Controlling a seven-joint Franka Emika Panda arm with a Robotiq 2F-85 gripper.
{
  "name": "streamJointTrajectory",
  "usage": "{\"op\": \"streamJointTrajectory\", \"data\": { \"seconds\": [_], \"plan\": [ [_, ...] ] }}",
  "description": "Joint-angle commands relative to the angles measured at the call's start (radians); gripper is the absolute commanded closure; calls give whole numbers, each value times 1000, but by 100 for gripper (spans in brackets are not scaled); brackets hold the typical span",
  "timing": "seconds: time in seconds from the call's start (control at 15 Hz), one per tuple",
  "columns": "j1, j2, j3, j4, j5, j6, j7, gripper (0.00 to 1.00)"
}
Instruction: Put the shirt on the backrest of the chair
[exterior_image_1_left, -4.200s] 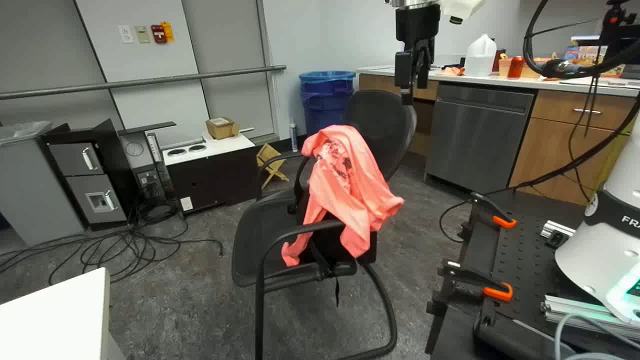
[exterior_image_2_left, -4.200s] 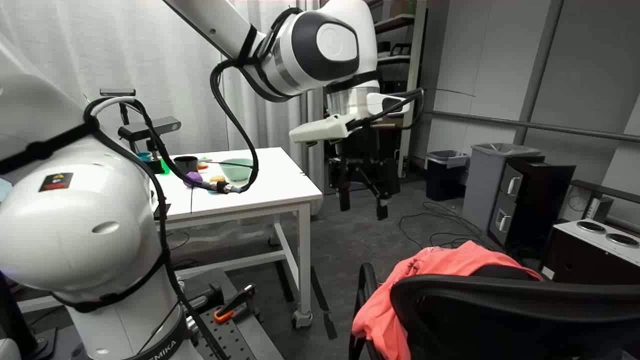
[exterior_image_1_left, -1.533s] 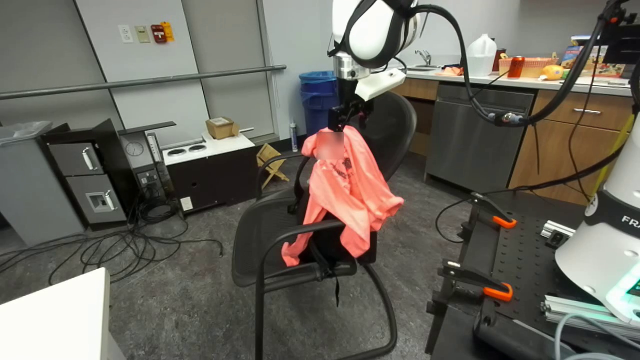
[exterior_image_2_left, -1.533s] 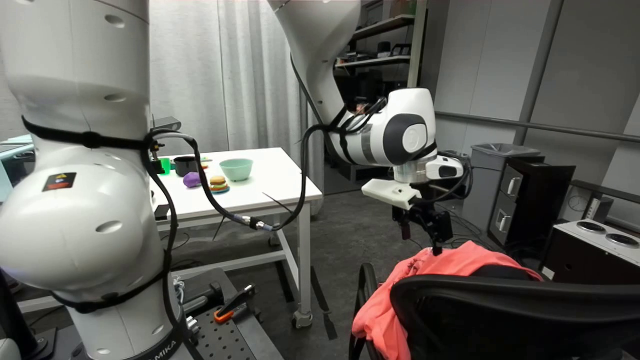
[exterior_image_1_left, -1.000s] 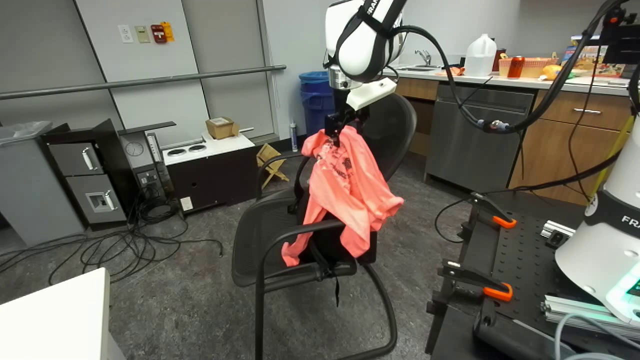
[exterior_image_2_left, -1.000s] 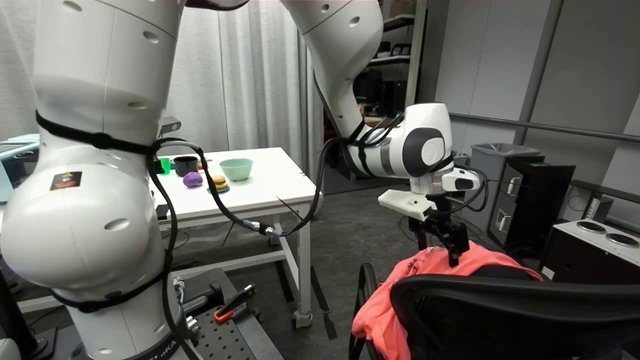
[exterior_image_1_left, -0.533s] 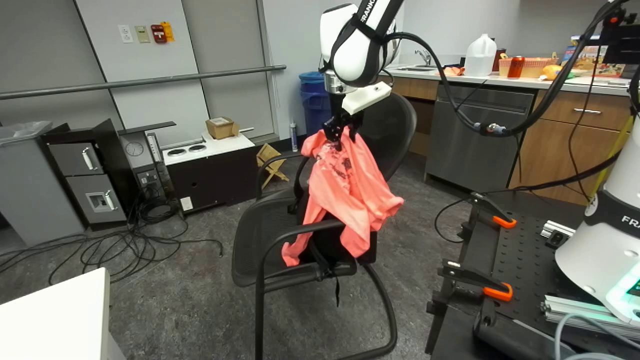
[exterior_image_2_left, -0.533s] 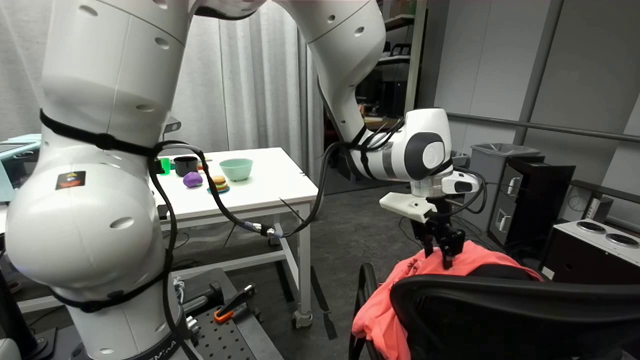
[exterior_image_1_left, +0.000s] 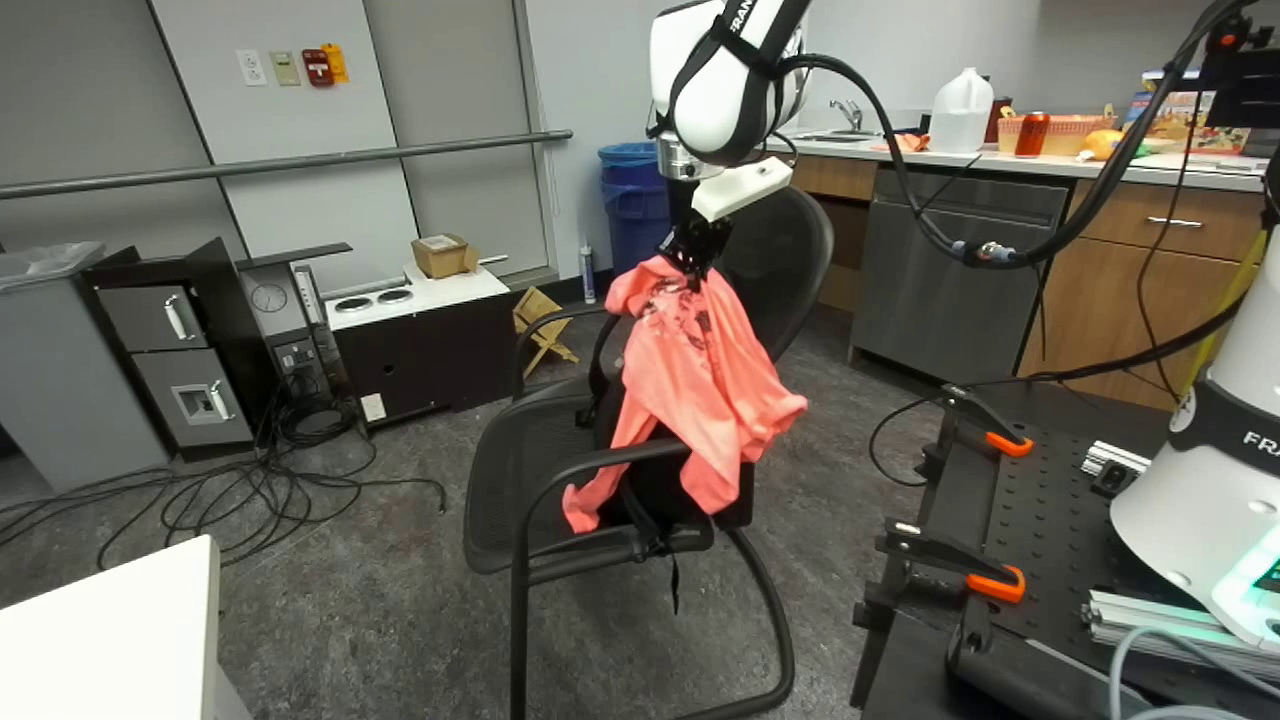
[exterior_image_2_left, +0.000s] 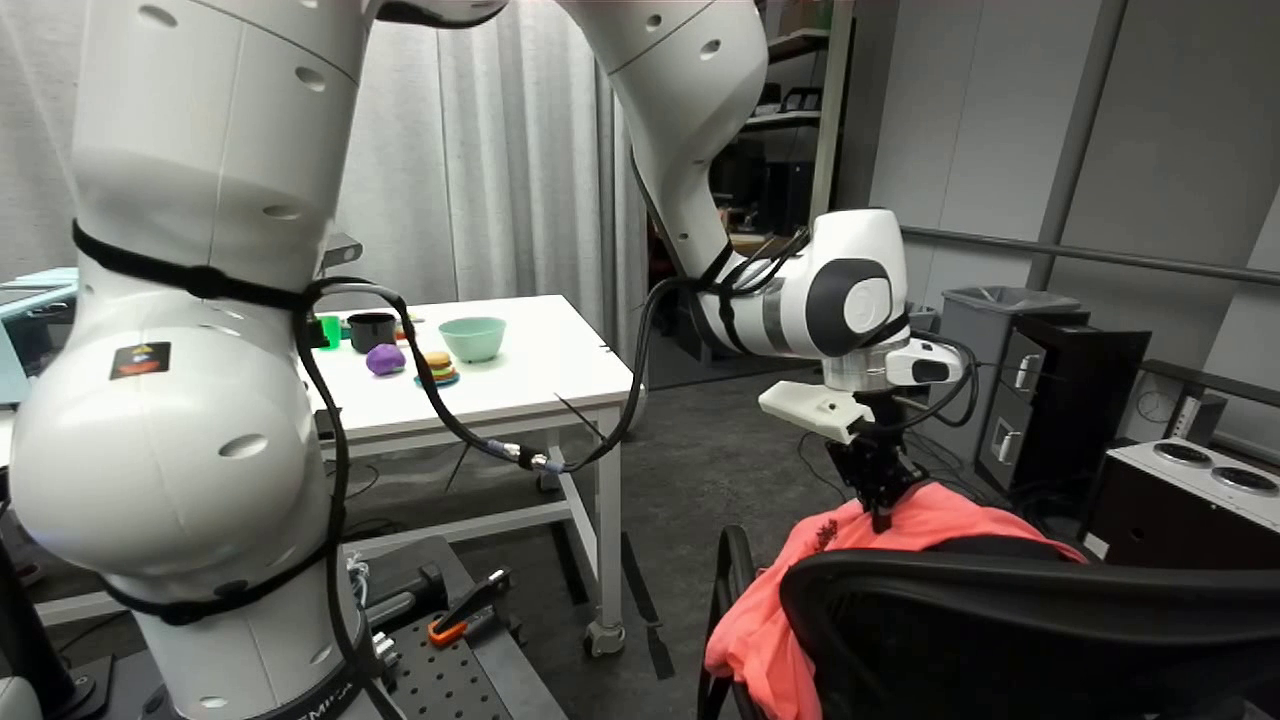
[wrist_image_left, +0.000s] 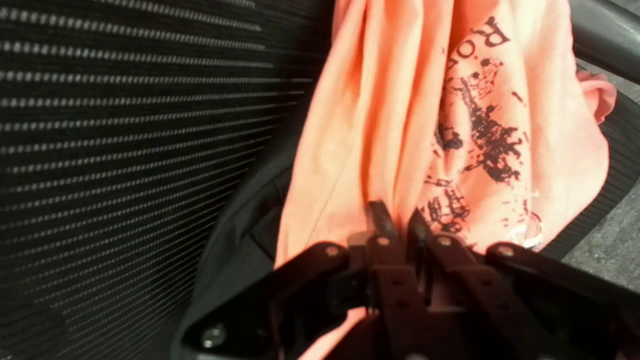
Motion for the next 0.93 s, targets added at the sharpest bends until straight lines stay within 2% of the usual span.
{"op": "streamJointTrajectory", "data": {
  "seconds": [0.0,0.4,0.87],
  "plan": [
    [-14,-115,-14,-103,16,-32,-71,98],
    [-54,-293,-38,-206,-8,-37,-127,98],
    [-131,-388,-40,-168,115,-3,-107,98]
  ]
}}
